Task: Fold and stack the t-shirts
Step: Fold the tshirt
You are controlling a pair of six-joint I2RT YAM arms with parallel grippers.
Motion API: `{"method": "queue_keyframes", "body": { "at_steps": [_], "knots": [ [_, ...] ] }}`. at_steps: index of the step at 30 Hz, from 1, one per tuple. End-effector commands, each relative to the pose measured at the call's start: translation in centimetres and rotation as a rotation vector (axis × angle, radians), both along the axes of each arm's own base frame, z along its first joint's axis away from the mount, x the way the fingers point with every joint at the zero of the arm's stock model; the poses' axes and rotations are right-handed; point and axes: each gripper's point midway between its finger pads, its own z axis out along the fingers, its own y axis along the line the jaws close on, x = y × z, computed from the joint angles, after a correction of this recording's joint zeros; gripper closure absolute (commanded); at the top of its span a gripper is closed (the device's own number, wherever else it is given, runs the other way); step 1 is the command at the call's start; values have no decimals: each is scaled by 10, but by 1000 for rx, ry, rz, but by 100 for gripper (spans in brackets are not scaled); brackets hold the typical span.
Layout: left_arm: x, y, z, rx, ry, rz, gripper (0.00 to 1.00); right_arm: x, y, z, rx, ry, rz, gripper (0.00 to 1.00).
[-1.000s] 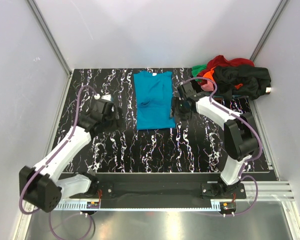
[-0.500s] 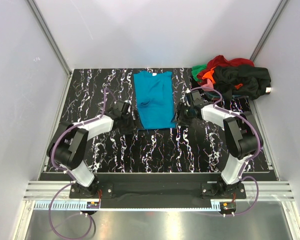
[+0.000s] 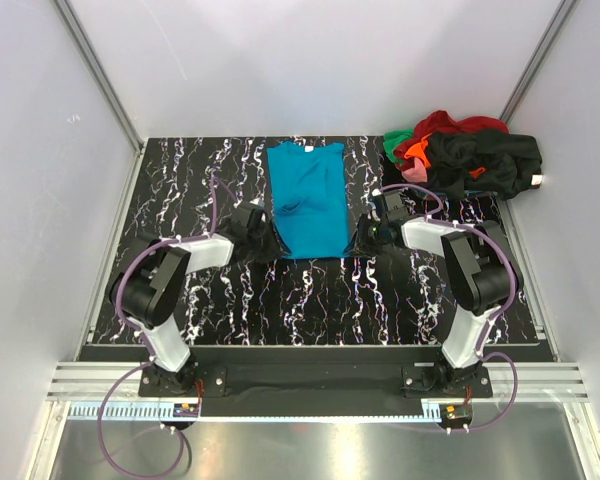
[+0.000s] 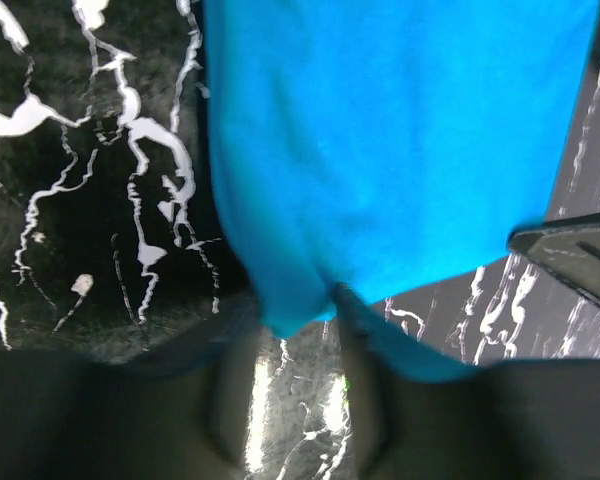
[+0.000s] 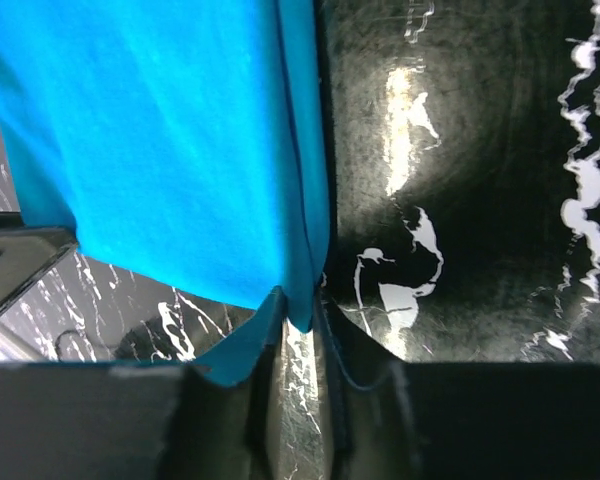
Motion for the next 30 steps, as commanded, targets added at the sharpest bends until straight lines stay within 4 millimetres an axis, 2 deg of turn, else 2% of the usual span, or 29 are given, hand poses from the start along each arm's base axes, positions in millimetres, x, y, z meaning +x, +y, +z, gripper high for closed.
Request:
{"method": "queue_keyframes", "body": {
  "at_steps": [1, 3, 4, 6, 7, 9, 10, 11, 12, 13, 14, 15, 16, 17, 18, 19, 21, 22, 25, 27, 30],
  "knots": [
    [-15, 10, -28, 65, 56, 10, 70, -4, -4, -14, -12, 32, -3, 80],
    [-13, 11, -28, 71, 51, 13, 79, -5, -2, -13, 0, 36, 0, 85],
    [-12, 11, -29, 76, 48, 14, 92, -5, -2, -11, 3, 34, 0, 89],
    [-14, 11, -27, 75, 44, 9, 100, -5, -1, -7, 15, 32, 0, 95],
    [-16, 10, -26, 76, 42, 5, 100, -6, 0, -2, 20, 28, 1, 100],
    [-21, 8, -15, 71, 20, -11, 100, -12, 0, 5, 35, 34, 5, 100],
    [-31, 8, -13, 87, 36, -23, 100, -16, 0, 18, 45, 21, 7, 100],
    [-38, 7, 1, 77, 12, -31, 100, -20, -1, 25, 51, 20, 1, 100],
    [-55, 7, 4, 95, 32, -53, 100, -30, -6, 25, 39, 32, -7, 100],
    [-62, 10, 11, 113, 18, -50, 100, -41, -10, 42, 40, 24, -11, 100],
    [-71, 11, 31, 95, -22, -46, 100, -49, -14, 48, 38, 32, -26, 100],
    [-90, 10, 34, 115, -5, -72, 100, -65, -21, 47, 22, 56, -42, 100],
    [-98, 12, 41, 123, -24, -71, 100, -78, -25, 66, 39, 30, -48, 100],
    [-105, 11, 60, 93, -66, -63, 100, -87, -27, 72, 50, 34, -63, 100],
    [-125, 10, 58, 109, -46, -94, 100, -104, -29, 71, 64, 62, -60, 100],
    [-130, 13, 61, 117, -57, -86, 100, -118, -31, 88, 89, 36, -52, 100],
    [-154, 11, 70, 86, -54, -107, 100, -140, -34, 92, 108, 59, -57, 100],
    [-160, 11, 77, 57, -59, -96, 100, -153, -36, 103, 131, 49, -59, 100],
    [-185, 8, 80, 39, -40, -122, 100, -178, -41, 117, 144, 46, -52, 100],
    [-198, 7, 84, 50, -29, -149, 100, -188, -45, 124, 138, 50, -54, 100],
    [-202, 7, 96, 57, -36, -166, 99, -186, -51, 139, 117, 3, -66, 100]
  ]
}}
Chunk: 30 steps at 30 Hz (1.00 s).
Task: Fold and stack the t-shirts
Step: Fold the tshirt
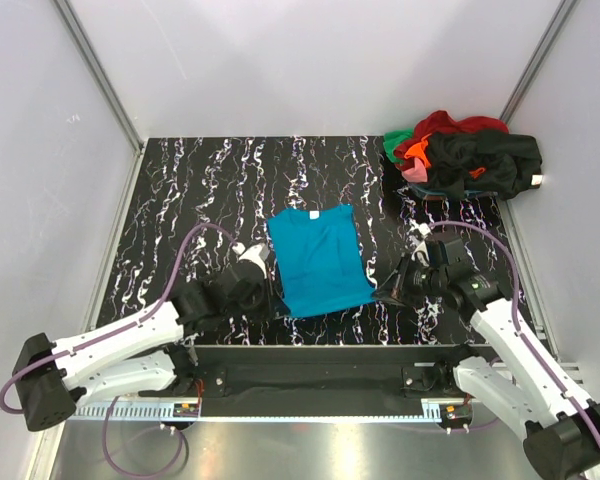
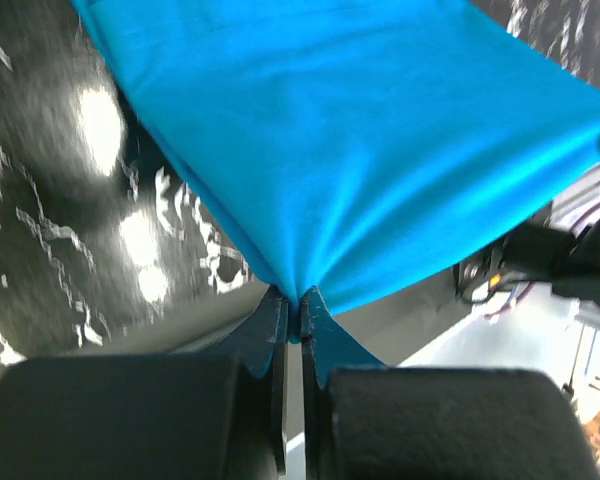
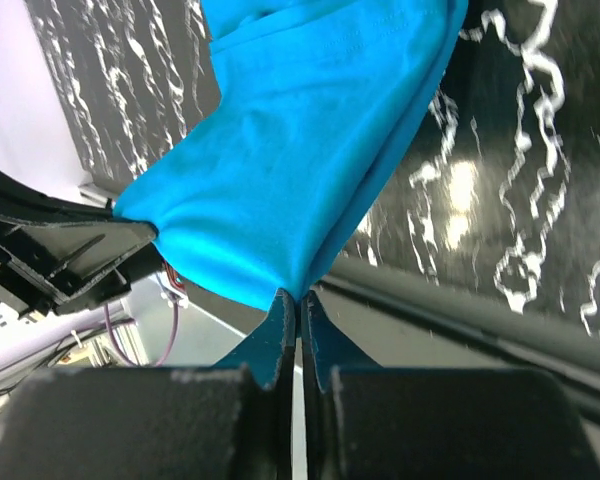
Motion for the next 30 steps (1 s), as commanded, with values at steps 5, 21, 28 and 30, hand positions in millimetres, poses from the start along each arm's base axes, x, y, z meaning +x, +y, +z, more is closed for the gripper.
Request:
{"method": "queue_keyframes", "body": {
  "at_steps": [5, 21, 28, 30],
  "knots": [
    [15, 18, 27, 122, -69, 59, 95, 15, -18, 14, -141, -2, -50, 100],
    [129, 40, 63, 231, -104, 153, 96, 149, -8, 51, -321, -115, -54, 100],
    [177, 40, 55, 232, -52, 143, 97, 197, -7, 38, -345, -91, -47, 100],
    [189, 42, 41, 237, -8, 147, 98, 210, -6, 29, -347, -69, -43, 100]
  ]
}}
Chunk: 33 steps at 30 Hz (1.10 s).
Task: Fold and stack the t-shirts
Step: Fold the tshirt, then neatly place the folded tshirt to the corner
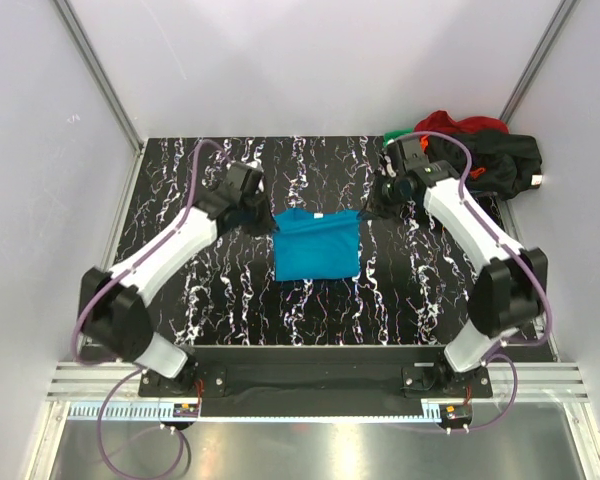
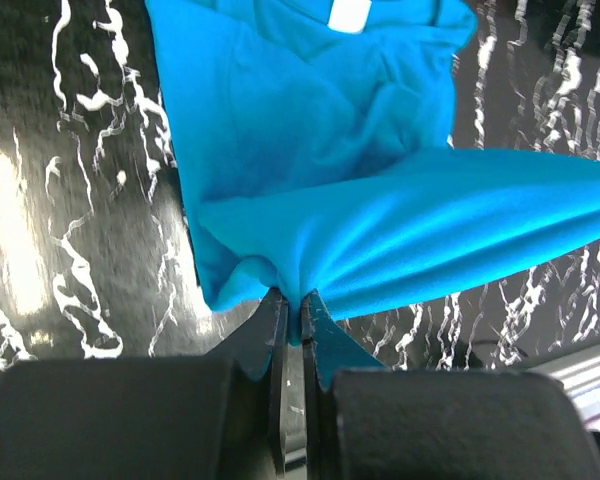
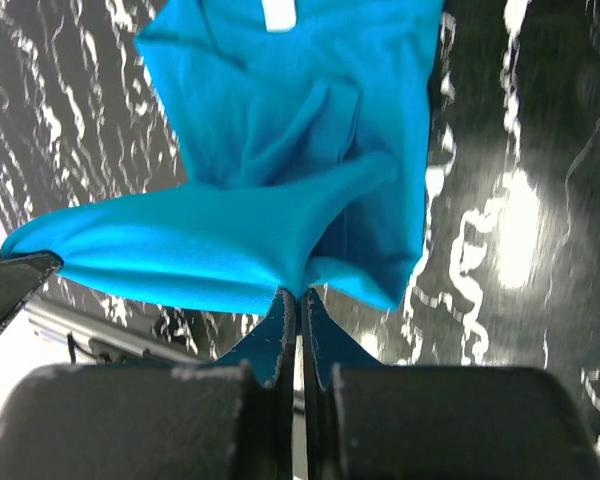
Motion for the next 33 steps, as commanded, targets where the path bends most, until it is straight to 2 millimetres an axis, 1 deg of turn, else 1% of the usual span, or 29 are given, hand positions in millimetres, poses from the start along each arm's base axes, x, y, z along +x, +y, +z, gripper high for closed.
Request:
{"method": "queue_keyframes", "body": {
  "at_steps": [1, 2, 3, 5, 6, 8, 9, 10, 11, 12, 13, 14, 15, 16, 17, 18, 19, 20, 21, 22, 23, 24, 25, 26, 27, 28, 29, 30, 33],
  "knots": [
    [18, 13, -9, 44, 37, -26, 98, 34, -24, -5, -88, -43, -37, 100],
    [27, 17, -10, 40, 43, -12, 98, 42, -24, -3, -85, -53, -40, 100],
    [33, 17, -22, 47, 74, -10, 98, 48, -24, -14, -87, -27, -39, 100],
    [51, 23, -22, 45, 71, 7, 99, 61, -25, -15, -77, -27, -43, 100],
    [57, 24, -35, 55, 101, 13, 100, 67, -24, -28, -80, 3, -38, 100],
    [73, 26, -38, 52, 103, 27, 100, 79, -25, -33, -72, 7, -35, 100],
    [79, 24, -51, 54, 134, 27, 100, 84, -26, -47, -69, 40, -39, 100],
    [89, 24, -48, 48, 124, 38, 100, 88, -25, -52, -58, 52, -40, 100],
    [96, 28, -52, 48, 131, 52, 100, 99, -27, -49, -45, 42, -51, 100],
    [102, 26, -64, 48, 159, 52, 100, 105, -28, -62, -42, 68, -59, 100],
    [113, 27, -61, 44, 146, 64, 99, 111, -27, -65, -31, 73, -60, 100],
    [120, 29, -64, 40, 149, 76, 97, 123, -26, -59, -21, 53, -66, 100],
    [124, 29, -78, 38, 184, 73, 94, 130, -30, -75, -17, 82, -79, 100],
    [136, 27, -73, 27, 167, 72, 81, 136, -26, -77, 11, 88, -69, 100],
    [143, 32, -77, 29, 172, 85, 77, 151, -23, -69, 35, 55, -62, 100],
    [148, 36, -92, 49, 197, 99, 67, 158, -22, -88, 52, 88, -55, 93],
    [158, 38, -91, 50, 184, 108, 35, 162, -20, -92, 69, 97, -44, 59],
    [164, 47, -97, 51, 194, 125, 22, 175, -19, -83, 70, 68, -43, 42],
    [165, 45, -106, 40, 214, 101, 11, 170, -22, -97, 47, 110, -23, 31],
    [167, 46, -106, 36, 209, 92, 7, 171, -27, -95, 13, 107, -36, 22],
    [168, 50, -105, 48, 200, 90, 3, 165, -33, -95, -19, 126, -47, 18],
    [163, 59, -103, 95, 184, 112, 2, 162, -37, -78, -36, 89, -47, 15],
    [160, 62, -103, 100, 174, 117, 1, 160, -43, -72, -62, 68, -64, 13],
    [169, 59, -82, 69, 83, 115, 1, 150, -49, -79, -86, 88, -78, 11],
    [157, 59, -94, 58, 100, 105, 1, 145, -53, -50, -90, 32, -94, 11],
    [155, 56, -91, 38, 79, 100, 1, 138, -57, -42, -103, 13, -103, 11],
    [162, 52, -86, 4, 23, 92, 1, 123, -60, -52, -110, 36, -102, 10],
    [153, 45, -88, -31, 27, 65, 1, 112, -61, -22, -94, -24, -111, 10],
    [151, 28, -92, -84, 3, 2, 5, 70, -63, -7, -55, -70, -110, 9]
  ]
}}
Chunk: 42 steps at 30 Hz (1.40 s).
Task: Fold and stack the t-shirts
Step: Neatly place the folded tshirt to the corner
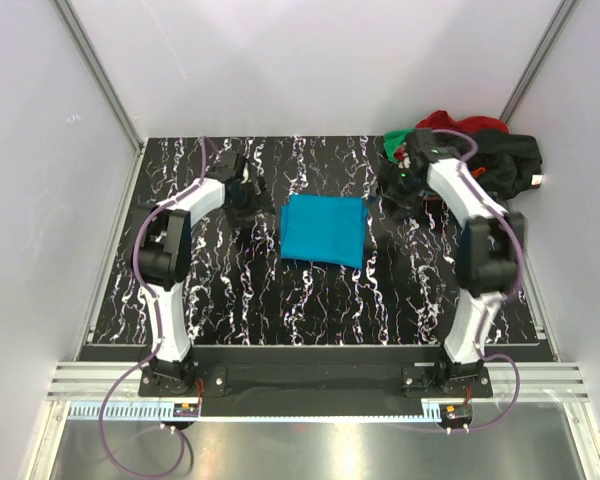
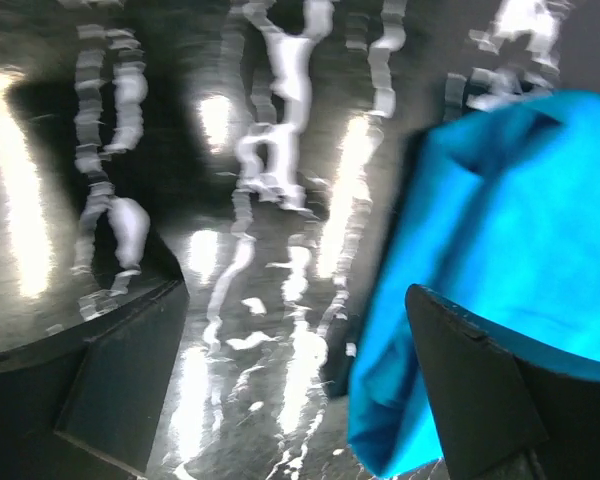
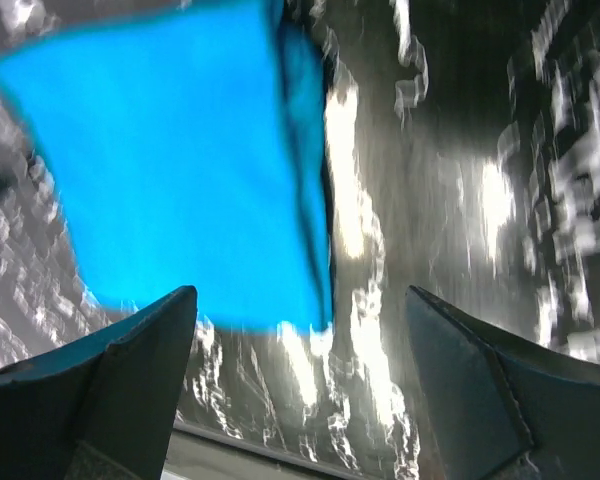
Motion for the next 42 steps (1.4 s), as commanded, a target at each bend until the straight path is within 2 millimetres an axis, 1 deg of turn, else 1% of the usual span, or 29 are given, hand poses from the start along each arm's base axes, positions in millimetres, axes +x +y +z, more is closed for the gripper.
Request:
{"method": "queue_keyframes", "body": {
  "at_steps": [1, 2, 3, 4, 5, 7, 9, 10, 11, 14, 16, 17, 20, 21, 22, 23, 25, 27, 31, 32, 33, 34, 35, 36, 37, 38, 39, 40, 42],
  "knots": [
    [27, -33, 38, -118, -206, -99, 7, -41, -5, 54, 20, -160, 3, 9],
    [25, -42, 32, -125, -200, -122, 8, -51, -6, 72, 33, -213, 3, 9],
    [25, -46, 29, -135, -194, -130, 12, -61, -7, 71, 33, -215, 11, 9],
    [24, -53, 27, -145, -191, -144, 13, -78, -8, 58, 33, -179, 19, 9],
    [23, -58, 19, -160, -174, -157, 14, -89, -8, 68, 43, -206, 27, 9],
    [22, -65, 14, -173, -168, -156, 16, -114, -9, 53, 52, -167, 44, 9],
    [22, -69, 5, -170, -158, -154, 18, -132, -8, 61, 80, -193, 48, 9],
    [22, -73, 2, -176, -159, -161, 21, -144, -7, 53, 91, -171, 52, 9],
    [22, -77, -6, -180, -145, -164, 24, -151, -6, 62, 110, -200, 46, 9],
    [21, -82, -24, -157, -115, -160, 33, -166, -5, 62, 132, -222, 46, 9],
    [23, -77, -32, -130, -96, -129, 47, -170, -10, 55, 111, -218, 45, 9],
    [23, -75, -40, -117, -83, -120, 67, -171, -11, 55, 104, -221, 40, 9],
    [28, -76, -46, -113, -68, -116, 100, -174, -9, 55, 116, -222, 51, 9],
    [37, -77, -40, -102, -85, -109, 100, -175, -10, 55, 112, -226, 47, 9],
    [32, -68, -47, -68, -35, -90, 100, -175, -10, 56, 113, -233, 49, 9],
    [44, -62, -38, -48, -57, -66, 100, -175, -10, 57, 114, -242, 51, 9],
    [50, -38, -35, -5, -31, -16, 100, -177, -10, 57, 116, -244, 50, 9],
    [68, -14, -22, 55, -67, 22, 100, -179, -9, 62, 126, -266, 55, 9],
    [93, 62, -8, 166, -61, 94, 100, -180, -6, 66, 143, -291, 62, 8],
    [108, 78, 0, 212, -95, 92, 100, -181, -6, 67, 147, -295, 61, 8],
    [114, 106, 2, 248, -91, 121, 100, -181, -4, 69, 150, -300, 72, 8],
    [122, 120, -7, 273, -86, 116, 100, -182, -3, 68, 150, -297, 75, 8],
    [145, 140, 18, 330, -169, 116, 100, -182, -2, 68, 151, -298, 78, 8],
    [157, 157, 24, 369, -196, 123, 100, -184, 2, 67, 154, -292, 92, 8],
    [163, 186, 13, 419, -182, 144, 93, -185, 3, 66, 153, -289, 97, 8],
    [185, 210, 50, 498, -281, 197, 70, -187, 6, 66, 155, -290, 109, 8],
    [189, 227, 60, 564, -303, 199, 41, -188, 8, 66, 156, -289, 117, 8],
    [193, 242, 79, 615, -339, 230, 24, -190, 11, 66, 157, -287, 131, 8],
    [193, 263, 107, 720, -390, 289, 19, -189, 13, 67, 160, -291, 137, 7]
  ]
}}
